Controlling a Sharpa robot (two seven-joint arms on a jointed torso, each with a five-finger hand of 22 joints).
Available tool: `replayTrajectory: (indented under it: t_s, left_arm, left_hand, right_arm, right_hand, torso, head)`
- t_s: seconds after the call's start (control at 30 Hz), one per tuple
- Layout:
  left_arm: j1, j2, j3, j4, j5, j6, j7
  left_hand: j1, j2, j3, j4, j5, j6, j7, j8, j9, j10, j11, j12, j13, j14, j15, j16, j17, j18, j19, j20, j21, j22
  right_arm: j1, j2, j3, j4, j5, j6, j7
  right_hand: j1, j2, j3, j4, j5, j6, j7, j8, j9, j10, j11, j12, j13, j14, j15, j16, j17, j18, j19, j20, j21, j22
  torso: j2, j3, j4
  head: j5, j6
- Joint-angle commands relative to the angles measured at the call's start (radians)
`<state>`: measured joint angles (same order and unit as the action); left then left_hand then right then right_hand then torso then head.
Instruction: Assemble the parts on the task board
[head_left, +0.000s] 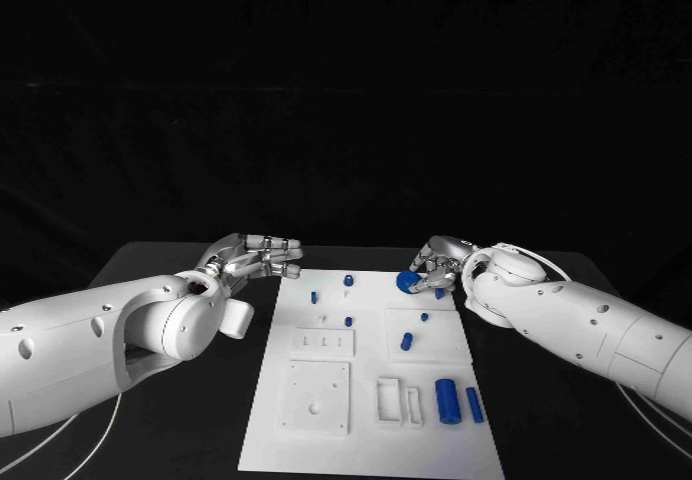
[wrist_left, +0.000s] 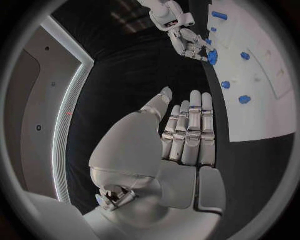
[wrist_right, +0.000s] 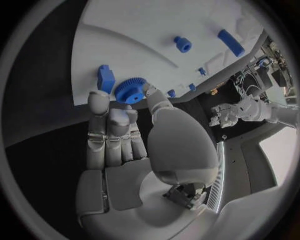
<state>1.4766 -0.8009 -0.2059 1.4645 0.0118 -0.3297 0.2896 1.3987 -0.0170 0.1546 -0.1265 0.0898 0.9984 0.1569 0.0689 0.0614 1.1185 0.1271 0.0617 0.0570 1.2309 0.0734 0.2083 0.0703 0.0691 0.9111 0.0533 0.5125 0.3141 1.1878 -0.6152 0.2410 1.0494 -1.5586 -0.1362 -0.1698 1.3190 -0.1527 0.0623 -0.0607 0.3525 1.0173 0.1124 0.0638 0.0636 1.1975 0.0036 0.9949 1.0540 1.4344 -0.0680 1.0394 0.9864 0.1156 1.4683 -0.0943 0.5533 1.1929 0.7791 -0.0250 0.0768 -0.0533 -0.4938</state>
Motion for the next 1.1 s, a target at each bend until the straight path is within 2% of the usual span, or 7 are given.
replayTrajectory:
  t_s: [0.03, 0.3, 0.47, 0.7, 0.93, 0.97, 1.1]
  left_arm:
    - [0.003, 0.003, 0.001, 0.000, -0.004, 0.017, 0.008]
    - [0.003, 0.005, 0.001, -0.001, -0.006, 0.018, 0.007]
    - [0.003, 0.005, 0.001, -0.002, -0.007, 0.018, 0.005]
    - [0.003, 0.005, 0.001, -0.002, -0.008, 0.019, 0.004]
    - [0.003, 0.005, 0.001, -0.002, -0.010, 0.020, 0.001]
    - [0.003, 0.005, 0.001, -0.002, -0.011, 0.020, 0.000]
    - [0.003, 0.005, 0.001, -0.003, -0.012, 0.020, -0.001]
  left_hand:
    - [0.006, 0.002, -0.007, 0.000, -0.005, -0.005, -0.002, -0.003, 0.002, -0.008, -0.001, -0.003, 0.001, -0.002, 0.001, 0.003, -0.001, 0.002, -0.005, 0.002, 0.003, -0.001]
    - [0.006, 0.002, -0.007, 0.000, -0.005, -0.005, -0.002, -0.003, 0.002, -0.008, -0.001, -0.003, 0.001, -0.002, 0.001, 0.003, -0.001, 0.002, -0.005, 0.002, 0.003, -0.001]
    - [0.006, 0.003, -0.007, 0.001, -0.004, -0.006, -0.001, -0.003, 0.002, -0.009, 0.000, -0.003, 0.001, -0.002, 0.001, 0.003, -0.001, 0.002, -0.007, 0.002, 0.004, -0.002]
    - [0.006, 0.003, -0.007, 0.001, -0.004, -0.006, -0.001, -0.003, 0.002, -0.009, 0.000, -0.003, 0.001, -0.002, 0.001, 0.003, -0.001, 0.002, -0.007, 0.002, 0.004, -0.002]
    - [0.006, 0.003, -0.007, 0.001, -0.004, -0.006, -0.001, -0.003, 0.002, -0.009, 0.000, -0.003, 0.001, -0.002, 0.001, 0.003, -0.001, 0.002, -0.007, 0.002, 0.004, -0.002]
    - [0.006, 0.003, -0.007, 0.001, -0.004, -0.006, -0.001, -0.003, 0.002, -0.009, 0.000, -0.003, 0.001, -0.002, 0.001, 0.003, -0.001, 0.002, -0.007, 0.002, 0.004, -0.002]
    - [0.006, 0.003, -0.007, 0.001, -0.004, -0.006, -0.001, -0.003, 0.002, -0.009, 0.000, -0.003, 0.001, -0.002, 0.001, 0.003, -0.001, 0.002, -0.007, 0.002, 0.004, -0.002]
  right_arm:
    - [-0.001, 0.006, 0.000, -0.006, 0.010, 0.026, 0.016]
    - [-0.001, 0.016, 0.000, -0.022, 0.013, 0.034, 0.018]
    - [-0.001, 0.020, 0.000, -0.032, 0.014, 0.046, 0.019]
    - [-0.001, 0.021, -0.001, -0.037, 0.012, 0.070, 0.014]
    - [-0.001, 0.022, -0.003, -0.038, -0.025, 0.082, 0.009]
    - [-0.001, 0.022, -0.003, -0.038, -0.030, 0.082, 0.009]
    - [-0.001, 0.022, -0.004, -0.035, -0.043, 0.084, 0.008]
  right_hand:
    - [-0.002, 0.015, -0.005, 0.002, 0.005, 0.000, -0.002, -0.001, 0.000, 0.009, 0.000, 0.005, 0.002, 0.004, 0.000, 0.007, 0.004, 0.002, 0.033, 0.006, 0.005, 0.005]
    - [-0.003, 0.019, 0.002, 0.000, 0.010, 0.005, -0.002, -0.001, 0.000, 0.010, -0.001, 0.006, 0.004, 0.004, -0.001, 0.009, 0.008, 0.000, 0.034, 0.006, 0.006, 0.013]
    - [-0.015, 0.025, 0.028, -0.006, 0.016, 0.019, -0.005, -0.003, -0.001, 0.014, -0.003, 0.011, 0.009, 0.006, -0.002, 0.013, 0.018, -0.003, 0.036, 0.004, 0.007, 0.030]
    - [-0.033, 0.024, 0.130, -0.043, 0.013, 0.059, -0.011, -0.003, -0.001, 0.026, -0.008, 0.033, 0.033, 0.007, -0.006, 0.027, 0.036, -0.010, 0.038, 0.000, 0.017, 0.057]
    - [-0.039, 0.020, 0.206, -0.096, 0.011, 0.070, -0.011, -0.003, -0.002, 0.034, -0.009, 0.048, 0.052, 0.008, -0.005, 0.036, 0.050, -0.013, 0.040, 0.000, 0.027, 0.081]
    - [-0.050, 0.016, 0.240, -0.113, 0.013, 0.074, -0.012, -0.002, -0.001, 0.034, -0.010, 0.049, 0.056, 0.008, -0.005, 0.037, 0.053, -0.013, 0.040, 0.000, 0.027, 0.088]
    - [-0.052, 0.017, 0.266, -0.129, 0.026, 0.077, -0.012, -0.002, -0.001, 0.035, -0.010, 0.050, 0.058, 0.009, -0.004, 0.038, 0.054, -0.014, 0.041, 0.001, 0.029, 0.096]
  torso:
    - [0.000, -0.0010, -0.0004]
    - [0.000, -0.0012, 0.0009]
    - [0.000, -0.0016, 0.0014]
    - [0.000, -0.0011, 0.0013]
    - [0.000, -0.0010, 0.0020]
    - [0.000, -0.0011, 0.0020]
    - [0.000, -0.0008, 0.0018]
  head:
    - [0.001, -0.001]
    - [0.000, -0.002]
    - [-0.001, -0.003]
    - [-0.001, -0.005]
    - [-0.003, -0.008]
    - [-0.003, -0.009]
    - [-0.003, -0.008]
